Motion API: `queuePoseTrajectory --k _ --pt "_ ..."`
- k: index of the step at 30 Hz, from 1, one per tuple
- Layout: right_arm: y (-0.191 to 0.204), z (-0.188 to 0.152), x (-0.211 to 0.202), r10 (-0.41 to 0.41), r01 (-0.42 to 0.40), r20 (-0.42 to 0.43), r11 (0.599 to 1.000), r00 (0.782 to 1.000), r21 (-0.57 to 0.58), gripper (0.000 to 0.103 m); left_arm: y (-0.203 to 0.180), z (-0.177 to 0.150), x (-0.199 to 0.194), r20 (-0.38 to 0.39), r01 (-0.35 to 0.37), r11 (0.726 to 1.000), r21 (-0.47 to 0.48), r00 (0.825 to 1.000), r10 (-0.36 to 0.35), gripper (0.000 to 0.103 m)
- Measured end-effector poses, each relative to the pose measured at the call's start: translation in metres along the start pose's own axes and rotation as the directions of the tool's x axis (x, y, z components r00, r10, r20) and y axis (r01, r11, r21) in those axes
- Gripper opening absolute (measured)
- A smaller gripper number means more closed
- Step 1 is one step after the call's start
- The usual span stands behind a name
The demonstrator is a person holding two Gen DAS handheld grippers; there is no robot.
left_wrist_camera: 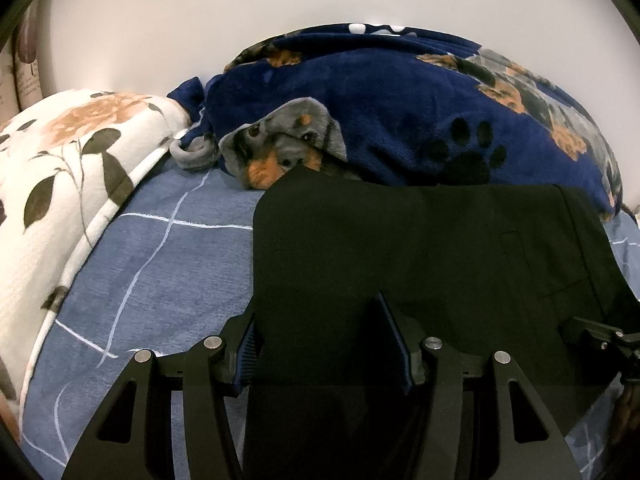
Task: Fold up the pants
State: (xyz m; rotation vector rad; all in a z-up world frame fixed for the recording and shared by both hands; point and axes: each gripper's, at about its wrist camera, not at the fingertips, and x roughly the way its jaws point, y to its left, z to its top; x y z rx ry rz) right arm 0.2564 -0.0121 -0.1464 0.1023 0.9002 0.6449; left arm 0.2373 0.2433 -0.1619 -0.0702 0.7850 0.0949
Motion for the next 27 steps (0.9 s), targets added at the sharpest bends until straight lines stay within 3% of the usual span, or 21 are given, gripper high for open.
queuePoseTrajectory --k 5,12,15,19,23,27 --pt "0.000 0.000 0.000 -0.001 0.001 -0.001 1.000 1.000 -0.002 0.068 -0.001 0.000 0.000 0.001 -0.002 1.000 0.001 1.000 0.002 0.056" --pt "0.002 0.000 -0.001 0.007 -0.007 0.000 1.000 1.000 -0.005 0.082 0.001 0.000 -0.003 0.020 -0.021 1.000 -0.002 1.000 0.021 0.063" --pt "0.001 -0.003 -0.011 -0.067 0.066 0.027 0.997 0.997 0.034 0.085 0.002 -0.002 -0.015 0.054 -0.050 0.999 -0.011 0.997 0.051 0.064" --pt "0.007 -0.013 -0.043 -0.075 0.063 0.114 0.993 0.991 0.101 0.085 0.000 -0.004 -0.050 0.123 -0.127 0.992 -0.010 0.984 0.128 0.092" --pt "0.023 -0.019 -0.075 -0.071 0.058 0.161 0.995 0.984 0.086 0.085 -0.010 0.003 -0.098 0.208 -0.136 0.991 0.016 0.970 0.130 0.101" --pt "0.036 -0.021 -0.110 -0.038 0.022 0.217 0.997 0.975 0.077 0.088 -0.028 0.011 -0.148 0.289 -0.145 0.988 0.054 0.949 0.123 0.103"
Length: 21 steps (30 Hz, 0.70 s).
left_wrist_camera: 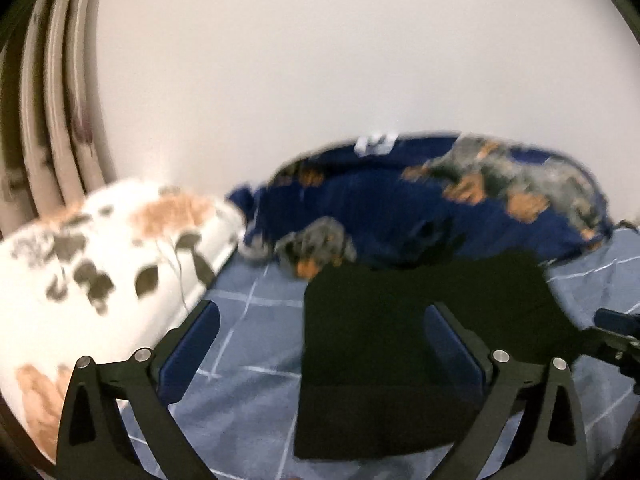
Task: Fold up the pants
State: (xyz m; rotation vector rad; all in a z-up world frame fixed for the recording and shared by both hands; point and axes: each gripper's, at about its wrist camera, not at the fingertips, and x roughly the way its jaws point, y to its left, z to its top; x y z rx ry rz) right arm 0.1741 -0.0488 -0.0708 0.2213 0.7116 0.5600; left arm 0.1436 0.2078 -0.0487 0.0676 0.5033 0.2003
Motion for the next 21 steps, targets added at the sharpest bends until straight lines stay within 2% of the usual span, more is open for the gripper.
queuePoseTrajectory --k 3,7,10,14,21 --pt "0.011 0.006 -0.029 0.009 -0.008 0.051 1.000 0.999 -0.024 0.093 -0.005 0.015 -0.038 0.061 0.011 1.000 -0.005 0.998 -0.011 0.103" --pt "0.027 0.011 -0.059 -0.002 0.008 0.096 0.998 0.995 -0.061 0.096 -0.010 0.028 -0.071 0.091 0.047 0.998 -0.039 0.995 -0.043 0.103" --pt "0.036 0.011 -0.076 0.003 0.005 0.119 0.998 0.993 -0.069 0.098 -0.011 0.033 -0.086 0.089 0.039 0.998 -0.058 0.995 -0.034 0.103" --pt "0.049 0.005 -0.092 0.003 0.010 0.138 0.995 0.990 -0.095 0.100 -0.010 0.034 -0.102 0.079 0.102 0.991 -0.088 0.992 -0.095 0.103" --pt "0.054 -0.002 -0.103 0.005 0.008 0.129 0.995 0.992 -0.098 0.100 -0.012 0.035 -0.127 0.115 0.132 0.988 -0.076 0.986 -0.123 0.103"
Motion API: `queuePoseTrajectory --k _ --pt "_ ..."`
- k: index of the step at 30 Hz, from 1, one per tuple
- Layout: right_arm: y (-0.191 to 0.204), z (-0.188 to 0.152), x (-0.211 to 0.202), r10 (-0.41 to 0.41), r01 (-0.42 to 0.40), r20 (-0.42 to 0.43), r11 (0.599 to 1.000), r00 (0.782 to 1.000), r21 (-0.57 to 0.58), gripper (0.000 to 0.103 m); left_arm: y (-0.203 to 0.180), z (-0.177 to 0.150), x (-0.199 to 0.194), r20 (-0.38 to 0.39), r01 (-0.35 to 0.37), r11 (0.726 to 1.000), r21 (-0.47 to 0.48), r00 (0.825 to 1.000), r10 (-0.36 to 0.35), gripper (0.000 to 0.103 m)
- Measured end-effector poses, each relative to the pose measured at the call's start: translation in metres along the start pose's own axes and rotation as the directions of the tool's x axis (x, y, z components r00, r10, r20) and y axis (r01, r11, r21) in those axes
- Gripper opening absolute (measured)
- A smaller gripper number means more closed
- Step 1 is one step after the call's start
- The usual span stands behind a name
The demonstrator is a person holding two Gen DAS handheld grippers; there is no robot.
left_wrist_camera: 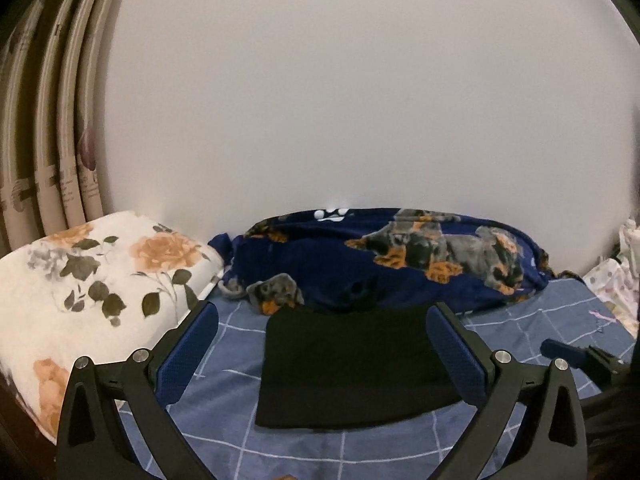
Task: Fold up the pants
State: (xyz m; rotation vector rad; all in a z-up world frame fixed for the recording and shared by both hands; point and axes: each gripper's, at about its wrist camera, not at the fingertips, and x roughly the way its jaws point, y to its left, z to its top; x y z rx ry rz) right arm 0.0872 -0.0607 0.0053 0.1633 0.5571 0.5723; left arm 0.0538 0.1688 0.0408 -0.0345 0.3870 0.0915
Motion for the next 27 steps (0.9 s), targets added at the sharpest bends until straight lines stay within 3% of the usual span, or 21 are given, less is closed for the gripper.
queuePoseTrajectory --k 9,19,27 --pt "0.001 -0.001 -0.014 -0.001 0.001 0.005 1.000 1.000 0.004 0.101 -0.013 -0.002 -0.020 0.027 0.025 1.000 0.018 0.999 -0.025 0.103" --pt "0.000 -0.006 -0.019 -0.015 0.015 -0.017 1.000 1.000 0.005 0.101 -0.021 -0.016 -0.014 -0.086 0.038 0.999 0.014 0.996 -0.037 0.103" --pt "0.004 -0.015 -0.021 -0.040 0.040 -0.042 0.999 0.998 0.001 0.102 -0.023 -0.024 -0.019 -0.071 0.003 1.000 0.008 0.997 -0.002 0.103"
